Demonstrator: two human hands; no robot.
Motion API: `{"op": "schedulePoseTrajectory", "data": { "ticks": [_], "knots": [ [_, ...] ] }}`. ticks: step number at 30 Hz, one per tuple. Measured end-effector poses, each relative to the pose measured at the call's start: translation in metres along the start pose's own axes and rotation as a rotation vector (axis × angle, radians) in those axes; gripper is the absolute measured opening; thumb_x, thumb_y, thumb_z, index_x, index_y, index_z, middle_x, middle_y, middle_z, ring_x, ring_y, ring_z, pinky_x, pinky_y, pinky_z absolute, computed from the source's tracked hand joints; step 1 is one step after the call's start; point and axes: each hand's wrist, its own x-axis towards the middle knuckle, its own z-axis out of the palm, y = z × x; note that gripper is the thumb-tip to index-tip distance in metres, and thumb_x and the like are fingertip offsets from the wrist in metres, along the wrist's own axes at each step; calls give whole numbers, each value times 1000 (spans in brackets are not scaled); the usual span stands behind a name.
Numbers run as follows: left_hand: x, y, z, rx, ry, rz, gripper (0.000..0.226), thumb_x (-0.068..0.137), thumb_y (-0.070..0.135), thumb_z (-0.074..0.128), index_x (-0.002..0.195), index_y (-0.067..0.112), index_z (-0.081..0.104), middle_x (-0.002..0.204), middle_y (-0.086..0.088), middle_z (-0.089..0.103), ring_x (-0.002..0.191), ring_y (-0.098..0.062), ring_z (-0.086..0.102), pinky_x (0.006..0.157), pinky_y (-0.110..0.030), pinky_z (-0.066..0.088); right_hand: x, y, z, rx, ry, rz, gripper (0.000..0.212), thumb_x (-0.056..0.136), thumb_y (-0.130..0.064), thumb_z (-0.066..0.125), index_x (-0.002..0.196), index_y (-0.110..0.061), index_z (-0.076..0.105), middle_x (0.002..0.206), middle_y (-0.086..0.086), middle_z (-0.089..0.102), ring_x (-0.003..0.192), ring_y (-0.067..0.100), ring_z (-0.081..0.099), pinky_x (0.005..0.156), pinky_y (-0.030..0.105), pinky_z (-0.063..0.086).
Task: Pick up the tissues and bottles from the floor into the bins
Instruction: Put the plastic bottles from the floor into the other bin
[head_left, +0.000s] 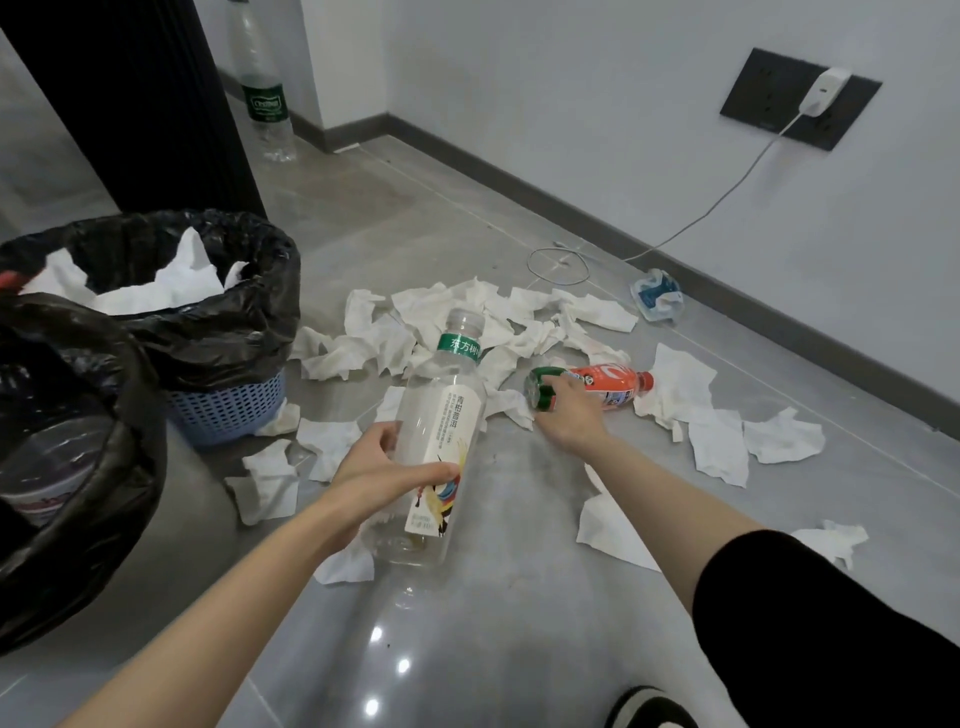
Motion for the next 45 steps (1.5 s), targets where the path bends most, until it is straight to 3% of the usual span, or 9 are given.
{"op": "schedulePoseTrajectory", "data": {
  "ticks": [7, 15, 22, 25, 29, 33, 37, 41, 45],
  "knots": [
    [20, 5, 2, 0, 3, 7, 80, 61, 25, 87, 127, 21, 43, 111, 6, 57, 94, -4, 58, 78, -25, 50, 30, 1, 16, -82, 0, 11, 66, 88, -25, 53, 147, -25, 24, 158, 1, 11, 140, 36, 22, 108, 46, 28],
    [23, 1, -2, 4, 9, 8, 82, 62, 25, 87, 130, 20, 41, 115, 4, 54, 91, -1, 57, 75, -25, 49, 22, 1, 25, -131, 75, 68, 64, 94, -49, 42, 147, -19, 22, 149, 7, 21, 127, 45, 32, 100, 52, 33],
    [14, -3, -5, -10, 21, 9, 79, 60, 27, 87, 126, 22, 44, 115, 6, 55, 95, -5, 60, 73, -27, 51, 2, 15, 21, -164, 49, 143, 47, 96, -46, 35, 120, -13, 60, 142, 13, 24, 128, 43, 21, 101, 48, 36],
    [10, -3, -5, -18, 31, 17, 75, 60, 25, 88, 121, 23, 46, 108, 11, 55, 95, -5, 60, 76, -27, 51, -8, 15, 26, -225, 154, 160, 45, 94, -38, 43, 120, -4, 57, 139, 18, 31, 117, 41, 34, 98, 44, 40],
    [9, -2, -5, -11, 33, 24, 73, 60, 25, 87, 120, 24, 46, 104, 16, 53, 95, -5, 60, 74, -26, 50, -13, 16, 32, -61, 255, 269, 69, 82, -30, 63, 136, -4, 29, 135, 22, 30, 113, 42, 39, 92, 43, 41],
    [10, -1, -5, -1, 25, 16, 75, 62, 25, 87, 124, 23, 45, 106, 14, 53, 92, -2, 59, 67, -22, 49, -4, 23, 30, 208, 177, 453, 87, 77, -35, 70, 140, -10, 16, 129, 19, 43, 118, 41, 45, 96, 43, 41],
    [8, 3, -4, 7, 12, 16, 78, 63, 25, 86, 127, 23, 43, 115, 6, 53, 92, -2, 58, 68, -23, 49, -3, 26, 28, 458, 140, 610, 79, 72, -36, 75, 127, -7, 26, 121, 15, 52, 114, 37, 51, 97, 45, 46],
    [5, 11, -5, -5, -1, 30, 76, 62, 24, 87, 123, 27, 42, 103, 11, 53, 95, -5, 58, 79, -29, 51, -12, 12, 21, 760, 123, 651, 74, 73, -30, 74, 128, -5, 32, 113, 14, 52, 104, 31, 55, 91, 43, 51],
    [-7, 25, -16, -34, 30, 56, 81, 58, 27, 89, 124, 28, 42, 101, 14, 53, 97, -8, 58, 89, -32, 49, -25, -21, 4, 1058, 57, 501, 52, 73, -16, 71, 120, -4, 51, 101, 15, 59, 83, 28, 60, 57, 31, 51]
  ]
}}
